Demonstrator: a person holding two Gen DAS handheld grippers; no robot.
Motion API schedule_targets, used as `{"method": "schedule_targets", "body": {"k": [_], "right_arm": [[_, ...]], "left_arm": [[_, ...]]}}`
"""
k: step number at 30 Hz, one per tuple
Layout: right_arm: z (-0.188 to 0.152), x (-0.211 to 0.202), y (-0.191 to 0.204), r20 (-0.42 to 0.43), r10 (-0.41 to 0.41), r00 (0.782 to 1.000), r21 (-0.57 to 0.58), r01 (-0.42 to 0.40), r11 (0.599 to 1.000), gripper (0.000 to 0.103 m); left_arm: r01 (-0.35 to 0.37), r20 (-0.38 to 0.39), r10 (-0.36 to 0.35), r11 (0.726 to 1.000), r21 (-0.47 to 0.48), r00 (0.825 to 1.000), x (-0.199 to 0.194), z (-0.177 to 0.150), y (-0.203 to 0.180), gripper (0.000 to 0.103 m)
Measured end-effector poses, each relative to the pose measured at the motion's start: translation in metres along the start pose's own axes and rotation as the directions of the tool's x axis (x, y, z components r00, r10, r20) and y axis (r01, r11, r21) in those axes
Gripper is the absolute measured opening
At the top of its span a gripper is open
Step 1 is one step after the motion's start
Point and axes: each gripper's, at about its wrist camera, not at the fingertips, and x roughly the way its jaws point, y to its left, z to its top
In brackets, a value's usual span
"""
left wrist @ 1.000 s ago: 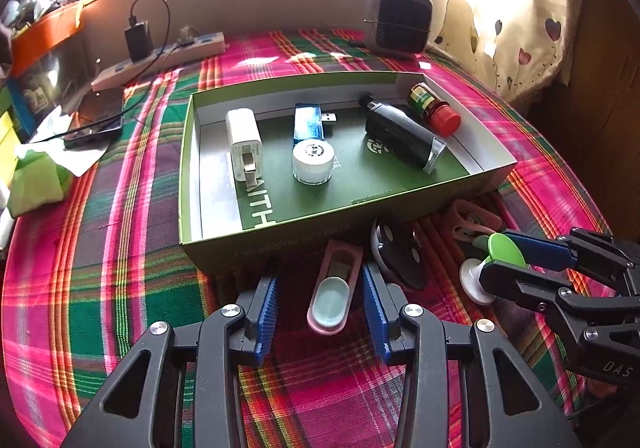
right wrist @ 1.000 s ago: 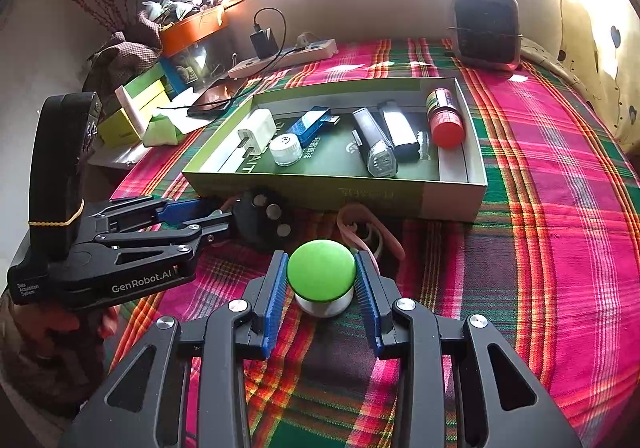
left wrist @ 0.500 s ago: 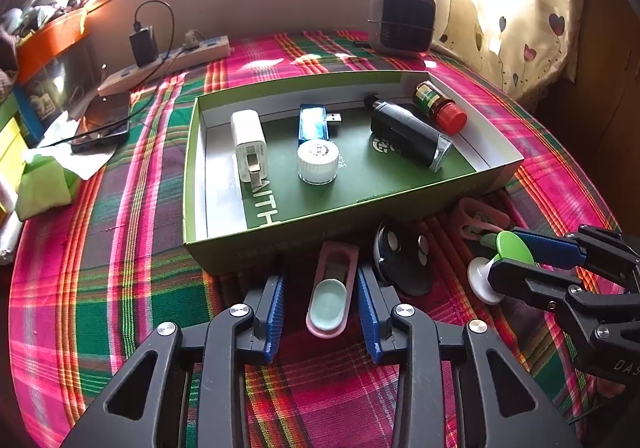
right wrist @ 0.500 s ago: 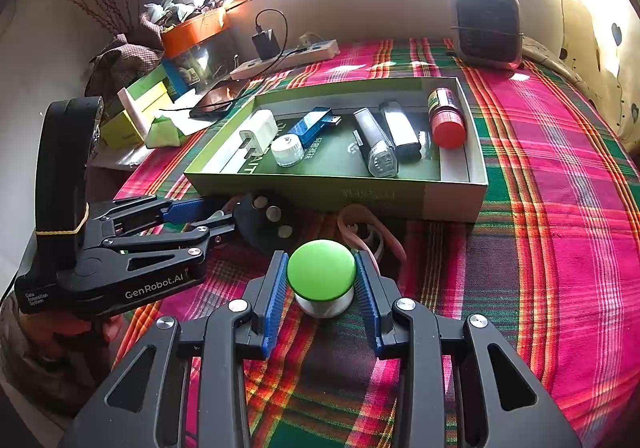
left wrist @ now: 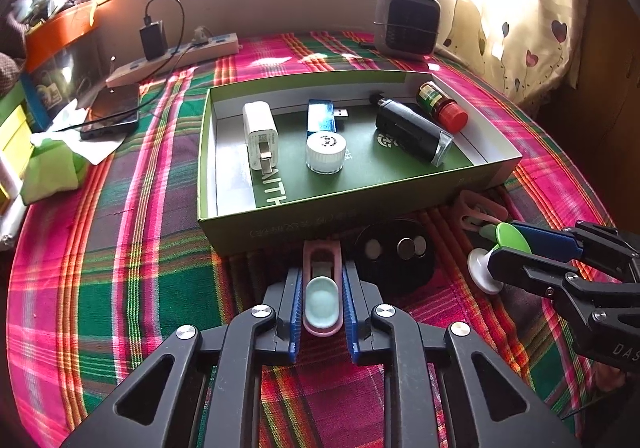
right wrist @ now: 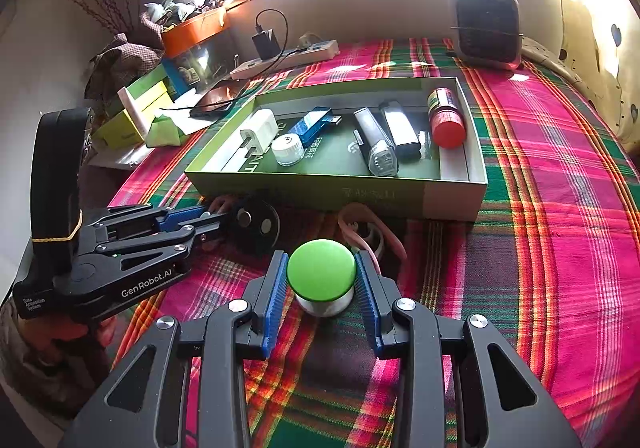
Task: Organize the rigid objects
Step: 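Lift the pink dish with the left tool and green object with the right tool toward the box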
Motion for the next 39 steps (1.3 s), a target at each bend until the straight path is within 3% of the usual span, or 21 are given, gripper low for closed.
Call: {"method": "schedule_targets", "body": {"k": [22, 39], "right_arm": [[0.003, -0.008, 0.008, 0.023, 0.000, 1.000, -0.010, 0.001, 1.000, 0.035], [0.022, -0.020, 0.017, 0.066, 0.003, 0.998, -0.037, 0.000, 0.999, 0.035]], "left_arm": [[0.007, 0.033, -0.005, 0.998, -0.063, 0.999, -0.022, -0.004, 0.016, 0.017], [0.035, 0.089, -0.026, 0.994, -0.102, 0.996, -0.041, 0.019, 0.028, 0.017]]}}
